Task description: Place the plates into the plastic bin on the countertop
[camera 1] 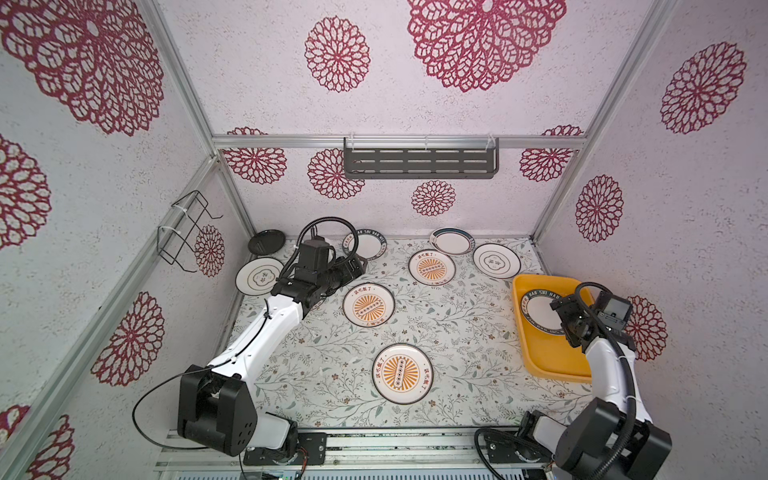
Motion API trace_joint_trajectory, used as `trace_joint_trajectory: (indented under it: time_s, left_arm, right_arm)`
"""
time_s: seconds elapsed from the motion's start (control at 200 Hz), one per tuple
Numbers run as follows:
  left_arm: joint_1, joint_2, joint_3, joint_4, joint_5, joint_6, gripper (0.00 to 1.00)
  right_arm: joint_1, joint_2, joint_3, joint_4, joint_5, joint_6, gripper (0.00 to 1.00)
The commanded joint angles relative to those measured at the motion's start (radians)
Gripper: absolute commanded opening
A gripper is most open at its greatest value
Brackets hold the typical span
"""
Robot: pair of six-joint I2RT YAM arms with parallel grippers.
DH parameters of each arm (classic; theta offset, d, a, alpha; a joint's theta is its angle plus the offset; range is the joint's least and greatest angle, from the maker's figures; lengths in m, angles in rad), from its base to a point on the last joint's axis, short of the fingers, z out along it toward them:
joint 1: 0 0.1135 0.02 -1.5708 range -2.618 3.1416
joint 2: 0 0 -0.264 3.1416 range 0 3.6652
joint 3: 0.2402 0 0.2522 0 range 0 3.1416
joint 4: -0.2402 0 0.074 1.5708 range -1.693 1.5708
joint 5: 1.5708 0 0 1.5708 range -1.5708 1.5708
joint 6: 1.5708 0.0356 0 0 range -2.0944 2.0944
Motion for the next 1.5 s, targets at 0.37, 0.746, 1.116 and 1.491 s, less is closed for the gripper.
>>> trace_joint_trajectory:
  time_s: [0.37,0.746,1.116,1.491]
  left_arm:
    - [-0.008,-0.132,-0.161,-0.118,-0.041,0.015,0.97]
    - [-0.054,-0.178,-0.280,-0.188,0.083,0.043,0.97]
    - [-0.163,-0.149,-0.407,-0.137,0.150,-0.022,0.99]
    - [-0.246,-0.008,-0.430,-0.035,0.155,-0.080,0.98]
  right_arm:
    - [0.622,-0.112,0.039,-0.128,-0.032,-0.118,0.85]
    - [0.986,-0.056,-0.188,0.028,-0.090,0.121,0.82]
    - [1.097,-0.174,-0.441,0.218,-0.077,0.319,0.82]
    - [1.221,0.007,-0.464,0.371,-0.037,0.372,0.76]
